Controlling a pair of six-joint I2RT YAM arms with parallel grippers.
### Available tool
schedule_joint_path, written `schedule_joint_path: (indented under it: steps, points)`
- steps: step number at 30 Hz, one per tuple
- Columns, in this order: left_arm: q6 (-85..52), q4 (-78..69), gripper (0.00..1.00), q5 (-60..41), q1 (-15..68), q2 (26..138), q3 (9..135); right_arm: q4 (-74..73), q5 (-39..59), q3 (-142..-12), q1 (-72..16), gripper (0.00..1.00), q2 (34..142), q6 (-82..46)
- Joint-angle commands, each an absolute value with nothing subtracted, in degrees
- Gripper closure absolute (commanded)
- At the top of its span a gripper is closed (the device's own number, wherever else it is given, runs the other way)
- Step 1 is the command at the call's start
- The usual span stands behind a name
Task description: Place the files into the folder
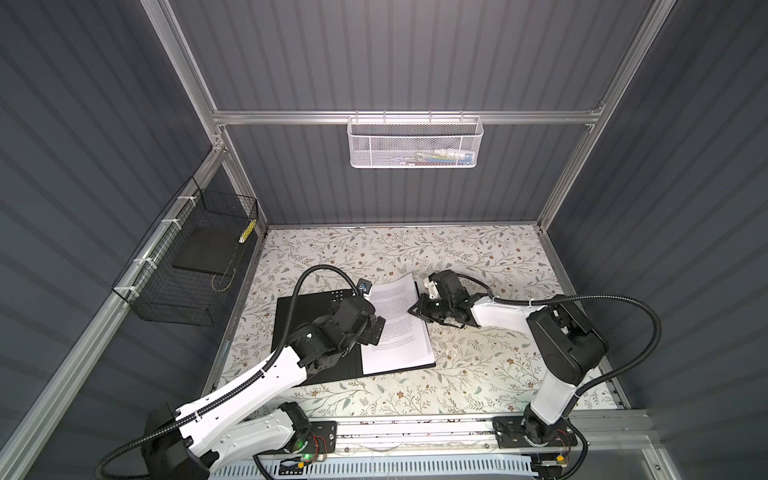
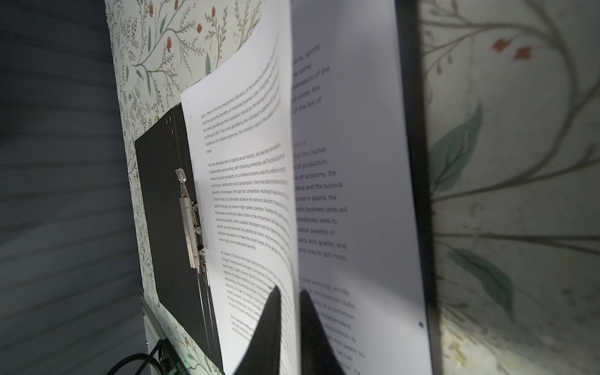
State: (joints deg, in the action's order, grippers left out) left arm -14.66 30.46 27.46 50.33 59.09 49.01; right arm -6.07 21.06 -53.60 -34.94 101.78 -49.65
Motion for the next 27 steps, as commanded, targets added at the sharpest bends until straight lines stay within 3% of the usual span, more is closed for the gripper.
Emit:
schedule_joint_path:
  steps: [1, 5, 11, 16, 21, 25, 27]
  points:
    - [-15.96, 31.38, 0.00, 27.61, 50.56, 59.74, 49.93, -6.44, 21.44, -52.82, -35.38, 0.81, 102.28, -49.57]
    - [-17.60, 31.96, 0.00, 27.64, 50.56, 60.56, 50.27, -5.48, 20.55, -52.91, -35.45, 0.70, 101.65, -49.47]
    - [-24.97, 34.09, 0.01, 28.03, 50.53, 63.07, 50.36, -2.21, 17.01, -52.98, -35.59, 0.42, 99.73, -49.24]
    - [-29.94, 35.14, 0.11, 27.86, 49.69, 64.13, 49.96, 1.64, 15.28, -53.35, -35.59, 0.29, 98.58, -49.57]
    - [-33.45, 37.09, 0.32, 27.05, 46.78, 66.53, 50.52, 7.02, 10.23, -53.76, -35.49, 0.17, 96.91, -48.60]
    - [-35.57, 37.59, 0.62, 24.00, 41.81, 68.28, 50.06, 10.47, 6.81, -54.57, -35.35, 0.07, 94.24, -45.08]
    - [-35.74, 36.36, 0.70, 21.06, 38.62, 69.15, 49.10, 11.20, 5.99, -54.64, -35.27, 0.01, 92.40, -42.37]
